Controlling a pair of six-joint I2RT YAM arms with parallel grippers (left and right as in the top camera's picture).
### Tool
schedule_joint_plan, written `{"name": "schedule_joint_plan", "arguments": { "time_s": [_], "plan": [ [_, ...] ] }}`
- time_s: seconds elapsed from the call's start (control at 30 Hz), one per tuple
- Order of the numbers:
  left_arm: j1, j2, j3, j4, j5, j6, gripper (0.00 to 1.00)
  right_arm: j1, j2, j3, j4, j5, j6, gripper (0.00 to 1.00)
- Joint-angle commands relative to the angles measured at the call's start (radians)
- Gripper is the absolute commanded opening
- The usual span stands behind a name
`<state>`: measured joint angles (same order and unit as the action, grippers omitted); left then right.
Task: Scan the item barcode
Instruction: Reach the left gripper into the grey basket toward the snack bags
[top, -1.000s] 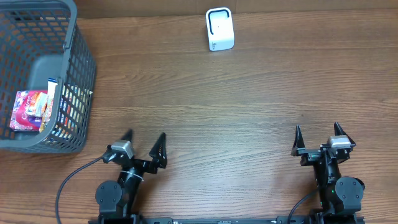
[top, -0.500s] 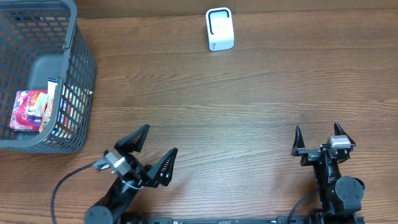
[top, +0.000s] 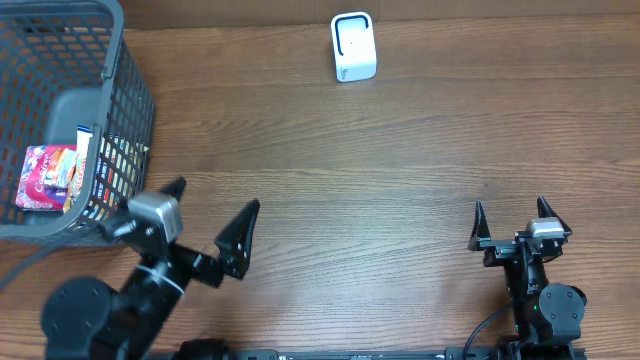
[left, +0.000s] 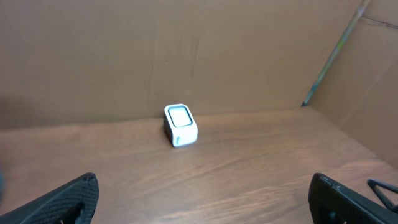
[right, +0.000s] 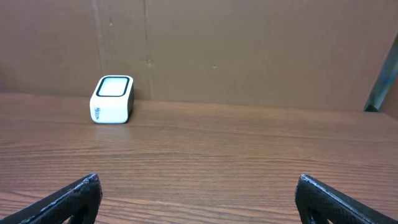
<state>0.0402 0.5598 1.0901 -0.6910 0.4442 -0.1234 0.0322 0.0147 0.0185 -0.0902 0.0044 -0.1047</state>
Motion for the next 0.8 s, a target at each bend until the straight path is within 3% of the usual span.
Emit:
{"name": "schedule_joint_plan", "arguments": {
  "time_s": [0.0,0.17,0.33,0.37,0.43,0.53,0.77],
  "plan": [
    [0.006,0.094,0.145,-0.051,-0.031,0.123,1.00,-0.005,-0.012,-0.010,0.006,0.002,-0.001,1.00],
    [0.006,0.426,0.560,-0.417,-0.254,0.084,1.00,-0.005,-0.012,-0.010,0.006,0.002,-0.001,1.00],
    [0.006,0.795,1.085,-0.744,-0.334,0.201,1.00,-0.005,-0.012,-0.010,0.006,0.002,-0.001,1.00],
    [0.006,0.853,1.172,-0.772,-0.369,0.206,1.00,-0.005,-0.012,-0.010,0.006,0.002,-0.001,1.00],
    [0.027,0.944,1.313,-0.798,-0.441,0.105,1.00,-0.005,-0.012,-0.010,0.006,0.002,-0.001,1.00],
    [0.133,1.042,1.461,-0.812,-0.478,0.026,1.00,-0.005,-0.012,-0.010,0.006,0.002,-0.001,1.00],
    [0.541,1.156,1.522,-0.756,-0.457,-0.248,1.00,-0.005,-0.012,-0.010,0.006,0.002,-0.001,1.00]
  ]
}}
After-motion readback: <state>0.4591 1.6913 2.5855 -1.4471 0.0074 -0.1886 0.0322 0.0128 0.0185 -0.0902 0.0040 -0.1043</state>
